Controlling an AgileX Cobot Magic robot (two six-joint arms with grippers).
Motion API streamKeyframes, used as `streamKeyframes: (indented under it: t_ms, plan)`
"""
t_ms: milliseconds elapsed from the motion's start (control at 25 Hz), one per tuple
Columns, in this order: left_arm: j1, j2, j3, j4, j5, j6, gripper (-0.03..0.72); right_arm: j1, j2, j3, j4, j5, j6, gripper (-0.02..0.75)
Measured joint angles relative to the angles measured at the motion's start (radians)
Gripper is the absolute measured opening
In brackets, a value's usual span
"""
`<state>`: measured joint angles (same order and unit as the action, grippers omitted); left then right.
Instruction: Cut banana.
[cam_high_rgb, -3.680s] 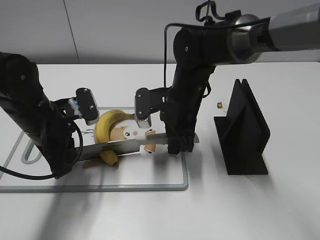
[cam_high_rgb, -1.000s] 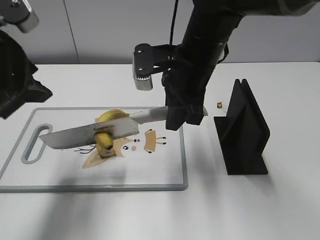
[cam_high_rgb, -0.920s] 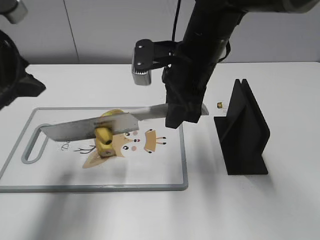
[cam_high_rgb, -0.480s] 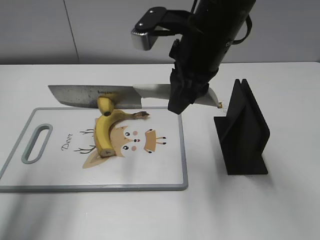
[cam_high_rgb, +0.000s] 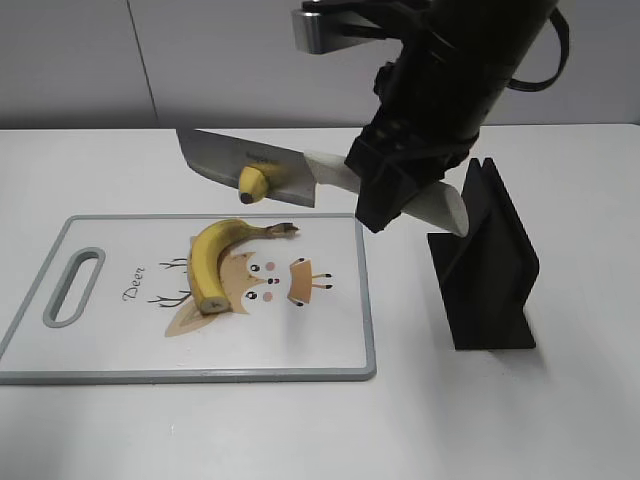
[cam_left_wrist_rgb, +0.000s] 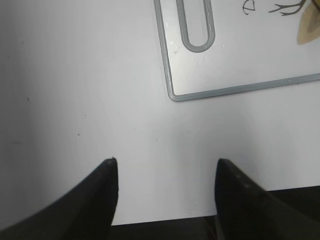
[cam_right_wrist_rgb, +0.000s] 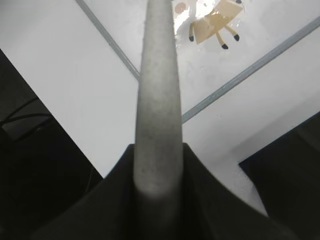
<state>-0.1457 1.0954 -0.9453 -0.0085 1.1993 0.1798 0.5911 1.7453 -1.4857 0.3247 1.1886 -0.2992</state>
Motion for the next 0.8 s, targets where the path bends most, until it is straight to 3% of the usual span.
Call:
streamKeyframes:
  t_ms: [360, 800]
  plan:
    - [0.000, -0.318, 0.122, -0.034, -0.019, -0.026, 0.584, 0.000, -0.164, 0.187, 0.012, -0.175, 0.173, 0.160]
    - [0.000, -0.684, 0.313, -0.035, -0.037, -0.071, 0.582, 0.000, -0.276, 0.207, 0.013, -0.220, 0.320, 0.160]
